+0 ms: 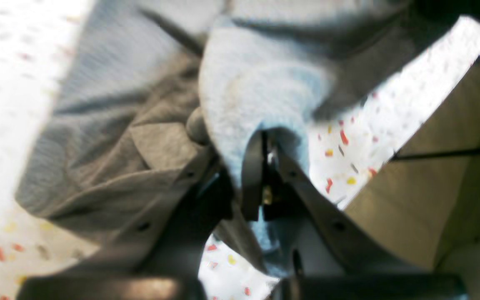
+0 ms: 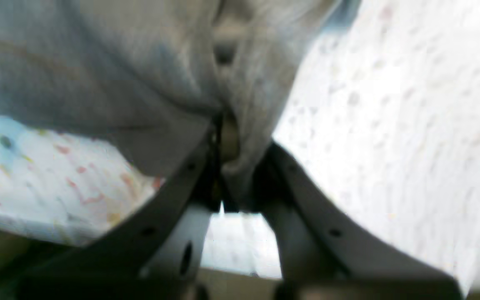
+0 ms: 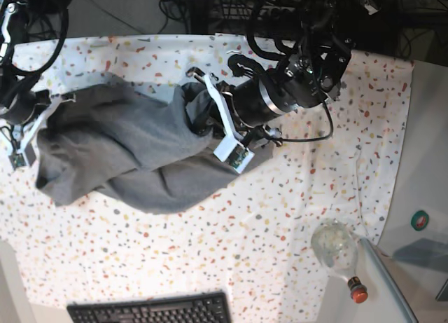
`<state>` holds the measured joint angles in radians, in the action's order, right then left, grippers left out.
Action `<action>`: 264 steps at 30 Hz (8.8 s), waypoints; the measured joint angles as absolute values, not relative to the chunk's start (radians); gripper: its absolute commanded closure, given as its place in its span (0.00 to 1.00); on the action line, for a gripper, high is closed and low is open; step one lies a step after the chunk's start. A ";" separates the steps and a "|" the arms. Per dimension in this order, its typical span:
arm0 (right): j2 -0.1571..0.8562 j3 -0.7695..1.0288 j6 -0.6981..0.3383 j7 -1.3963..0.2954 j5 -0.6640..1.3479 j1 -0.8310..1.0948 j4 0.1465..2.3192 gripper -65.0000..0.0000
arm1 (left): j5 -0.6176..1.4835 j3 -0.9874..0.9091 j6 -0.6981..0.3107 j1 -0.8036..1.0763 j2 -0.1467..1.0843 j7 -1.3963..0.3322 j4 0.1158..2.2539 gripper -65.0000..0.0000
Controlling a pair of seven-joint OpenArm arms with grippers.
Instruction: Layout the t-shirt on the table in an organized manner, then fold the t-shirt properly
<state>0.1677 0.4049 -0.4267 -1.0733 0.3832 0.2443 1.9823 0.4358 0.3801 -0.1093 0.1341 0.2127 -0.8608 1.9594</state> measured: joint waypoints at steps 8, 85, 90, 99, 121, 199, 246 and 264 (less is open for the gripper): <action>0.171 0.395 -0.432 -1.104 0.389 -0.139 1.783 1.00 | 0.429 0.141 -0.110 -0.102 0.035 -0.861 1.848 1.00; 0.159 0.554 -0.561 -0.775 0.489 -0.248 0.824 1.00 | 0.449 0.046 -0.018 -0.190 -0.090 -0.273 0.867 1.00; 0.192 0.556 -0.562 -0.847 0.490 -0.245 0.825 1.00 | 0.447 0.056 -0.016 -0.114 -0.039 -0.531 1.067 1.00; 0.228 0.564 -0.564 -0.985 0.491 -0.084 1.283 1.00 | 0.429 0.049 0.118 0.041 0.141 -0.771 1.628 1.00; 0.176 0.556 -0.696 -0.728 0.501 -0.240 0.787 0.47 | 0.434 0.056 0.128 0.072 0.139 -0.797 1.574 1.00; 0.304 0.461 -0.543 -0.621 0.182 0.187 1.319 0.43 | 0.382 0.083 0.169 0.155 0.211 -0.677 1.505 1.00; 0.239 0.848 -0.693 -0.793 0.386 -0.030 0.957 1.00 | 0.382 0.073 0.169 0.156 0.214 -0.680 1.501 1.00; 0.139 0.840 -0.697 -1.081 0.614 0.385 1.593 1.00 | 0.374 0.013 0.169 0.302 0.260 -0.684 1.700 1.00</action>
<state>0.1394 0.8402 -0.6971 -1.0813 0.6144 0.3851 1.5929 0.3737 0.0128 0.1692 0.3016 0.2600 -0.6838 1.6997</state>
